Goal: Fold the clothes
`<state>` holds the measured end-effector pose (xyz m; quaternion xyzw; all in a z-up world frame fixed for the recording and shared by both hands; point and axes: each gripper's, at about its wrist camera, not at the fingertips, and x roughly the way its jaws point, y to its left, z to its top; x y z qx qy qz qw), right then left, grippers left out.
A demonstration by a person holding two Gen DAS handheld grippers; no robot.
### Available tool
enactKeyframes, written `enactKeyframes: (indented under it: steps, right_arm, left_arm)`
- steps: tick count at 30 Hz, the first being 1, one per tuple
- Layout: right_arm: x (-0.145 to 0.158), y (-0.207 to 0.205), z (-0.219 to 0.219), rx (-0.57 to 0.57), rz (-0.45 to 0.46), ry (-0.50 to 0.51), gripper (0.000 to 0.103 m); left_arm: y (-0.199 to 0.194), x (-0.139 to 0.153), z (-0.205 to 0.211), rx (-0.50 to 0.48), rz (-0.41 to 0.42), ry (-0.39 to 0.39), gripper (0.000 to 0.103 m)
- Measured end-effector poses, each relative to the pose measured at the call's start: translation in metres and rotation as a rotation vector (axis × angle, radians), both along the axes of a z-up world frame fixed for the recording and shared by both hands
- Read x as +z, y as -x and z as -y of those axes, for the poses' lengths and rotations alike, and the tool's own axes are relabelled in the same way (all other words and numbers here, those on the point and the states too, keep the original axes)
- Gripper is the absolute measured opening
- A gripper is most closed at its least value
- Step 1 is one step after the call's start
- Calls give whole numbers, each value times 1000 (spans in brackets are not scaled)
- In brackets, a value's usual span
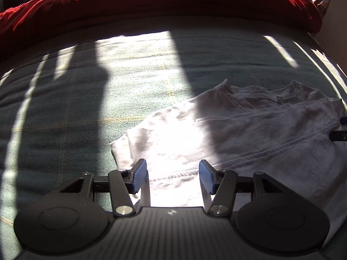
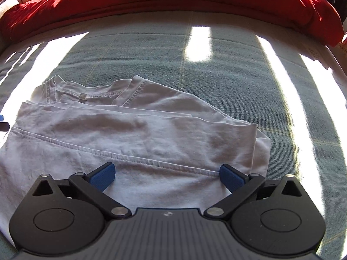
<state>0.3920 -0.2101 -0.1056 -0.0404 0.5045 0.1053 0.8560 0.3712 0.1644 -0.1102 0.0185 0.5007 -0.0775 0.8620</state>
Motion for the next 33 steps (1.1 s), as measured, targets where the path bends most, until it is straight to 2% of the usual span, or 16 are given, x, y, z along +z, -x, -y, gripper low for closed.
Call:
enactKeyframes:
  steps: [2,6,11,17,23,28,33]
  right_arm:
    - [-1,0,-1,0,-3,5,103]
    - [-3,-2,-3,-7,-17,15,103]
    - [-5,-5,-6,-15,-34,27,103]
    - [-4,-7,-7,-13,-49,36,103]
    - [-1,-10,-10,-5,-69,52,103]
    - [7,-8,-13,8,-83,68,103]
    - [22,11,-17,16,-61,58,103]
  left_arm:
    - [-3,4,-2,18,9,3,52]
    - [-11,10,-3,25,24,23,53]
    - [-23,-4,-6,46,-32,27,54]
    - [-17,8,-7,38,-43,13,54]
    - [8,26,4,-28,-62,-11,55]
    - [39,36,16,-69,-79,11,56]
    - [79,32,28,-105,-86,-16,59]
